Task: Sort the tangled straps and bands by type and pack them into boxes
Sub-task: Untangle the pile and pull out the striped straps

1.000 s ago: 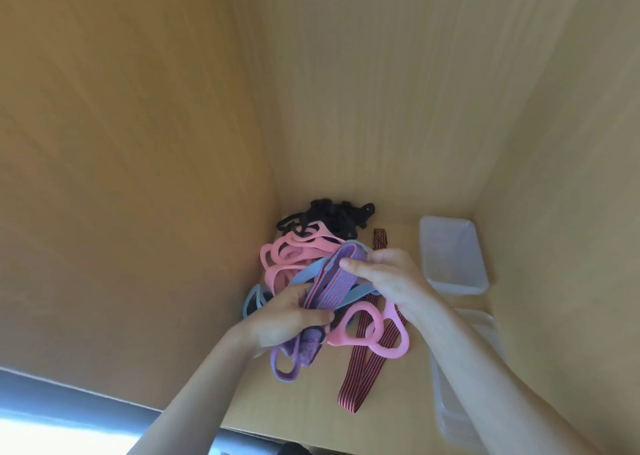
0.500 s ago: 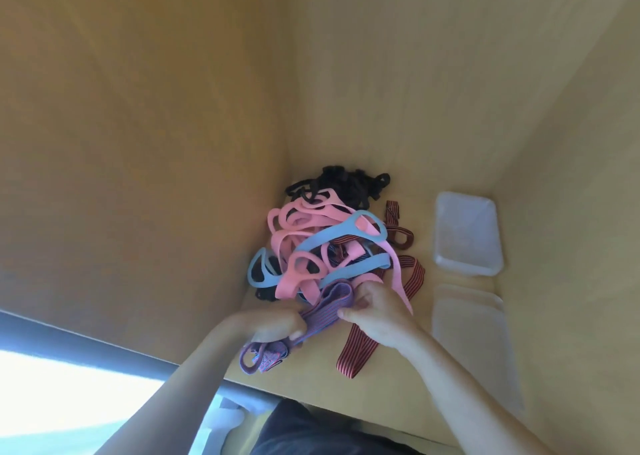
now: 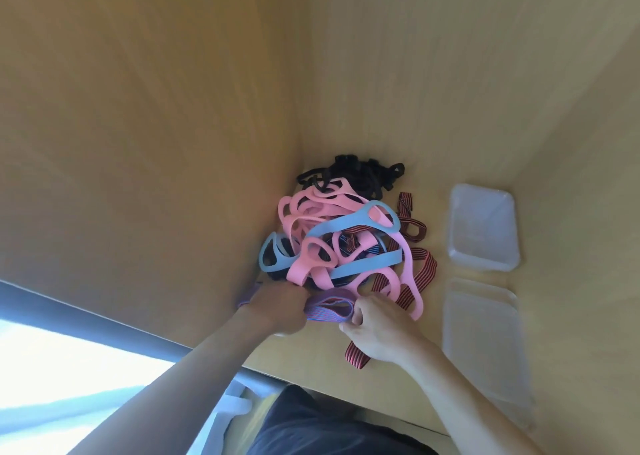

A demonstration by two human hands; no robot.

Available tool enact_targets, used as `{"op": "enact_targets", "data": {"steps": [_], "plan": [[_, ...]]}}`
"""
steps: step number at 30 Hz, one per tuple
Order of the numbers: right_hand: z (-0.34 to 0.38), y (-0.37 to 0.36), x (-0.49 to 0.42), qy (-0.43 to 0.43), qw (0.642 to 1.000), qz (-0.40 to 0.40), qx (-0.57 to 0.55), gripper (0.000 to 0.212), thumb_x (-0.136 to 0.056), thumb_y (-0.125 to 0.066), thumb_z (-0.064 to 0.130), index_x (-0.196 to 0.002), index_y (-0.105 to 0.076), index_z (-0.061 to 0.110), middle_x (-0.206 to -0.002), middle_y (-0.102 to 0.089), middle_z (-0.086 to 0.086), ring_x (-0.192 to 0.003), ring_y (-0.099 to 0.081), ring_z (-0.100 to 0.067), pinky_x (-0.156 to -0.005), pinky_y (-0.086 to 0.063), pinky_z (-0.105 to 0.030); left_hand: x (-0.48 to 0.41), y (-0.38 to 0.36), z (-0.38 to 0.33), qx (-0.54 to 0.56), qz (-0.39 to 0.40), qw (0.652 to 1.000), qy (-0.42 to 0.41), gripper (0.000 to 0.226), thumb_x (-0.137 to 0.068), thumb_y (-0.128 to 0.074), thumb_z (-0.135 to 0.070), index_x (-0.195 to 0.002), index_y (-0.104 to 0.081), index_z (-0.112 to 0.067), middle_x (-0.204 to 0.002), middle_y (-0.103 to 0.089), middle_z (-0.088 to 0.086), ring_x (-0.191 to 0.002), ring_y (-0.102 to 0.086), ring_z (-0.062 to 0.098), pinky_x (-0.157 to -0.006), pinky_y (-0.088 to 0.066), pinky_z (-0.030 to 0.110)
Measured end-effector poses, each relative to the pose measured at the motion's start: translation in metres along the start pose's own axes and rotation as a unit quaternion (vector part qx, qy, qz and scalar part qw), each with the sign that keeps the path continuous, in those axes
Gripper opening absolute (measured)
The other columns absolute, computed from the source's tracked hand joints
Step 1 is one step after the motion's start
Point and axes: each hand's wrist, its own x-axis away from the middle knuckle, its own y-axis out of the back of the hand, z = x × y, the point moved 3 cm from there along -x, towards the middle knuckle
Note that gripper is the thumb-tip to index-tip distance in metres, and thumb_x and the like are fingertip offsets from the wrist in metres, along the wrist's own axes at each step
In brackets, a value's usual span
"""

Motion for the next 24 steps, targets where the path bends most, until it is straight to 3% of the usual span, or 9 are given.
{"op": "enact_targets", "data": {"steps": [5,10,16,24], "plan": [[-0.005,0.002,-0.014,-0.008,0.999,-0.048,-0.013,0.051,-0.092,-0.058,0.045,-0.058,-0.029,0.021,-0.071,-0.038,0.003,-0.059,-0.039,-0.021,-0.044,-0.021,-0.030,-0.017,0.006,0.001,-0.032,-0.039,0.999,-0.001,0.024,-0.090,-0.050,-0.020,-0.109,-0.064,-0.018,-0.119,-0.065,0.009,-0.113,-0.057,0.033,-0.091,-0.036,0.036],[-0.007,0.008,-0.031,-0.005,0.997,-0.080,-0.004,0.051,-0.095,-0.058,0.049,-0.060,-0.029,0.025,-0.086,-0.051,-0.003,-0.074,-0.048,-0.025,-0.063,-0.035,-0.033,-0.032,0.014,0.005,-0.040,-0.061,0.997,0.003,0.025,-0.092,-0.050,-0.019,-0.113,-0.063,-0.016,-0.125,-0.061,0.009,-0.119,-0.051,0.032,-0.099,-0.032,0.035],[-0.017,0.007,-0.033,-0.002,0.996,-0.076,0.051,0.046,-0.093,-0.056,0.049,-0.061,-0.038,0.022,-0.089,-0.053,0.001,-0.087,-0.059,-0.028,-0.068,-0.033,-0.034,-0.023,0.005,-0.002,-0.081,-0.095,0.992,0.010,0.038,-0.087,-0.051,-0.019,-0.124,-0.054,-0.014,-0.130,-0.054,0.010,-0.118,-0.048,0.030,-0.099,-0.034,0.034],[-0.011,-0.013,-0.006,0.008,0.993,-0.062,0.100,0.028,-0.091,-0.055,0.049,-0.080,-0.053,0.024,-0.109,-0.051,-0.003,-0.108,-0.051,-0.028,-0.089,-0.038,-0.039,0.010,-0.014,0.001,-0.031,-0.147,0.988,-0.036,0.052,-0.081,-0.052,-0.017,-0.132,-0.049,-0.013,-0.123,-0.055,0.006,-0.115,-0.050,0.030,-0.107,-0.032,0.035]]}}
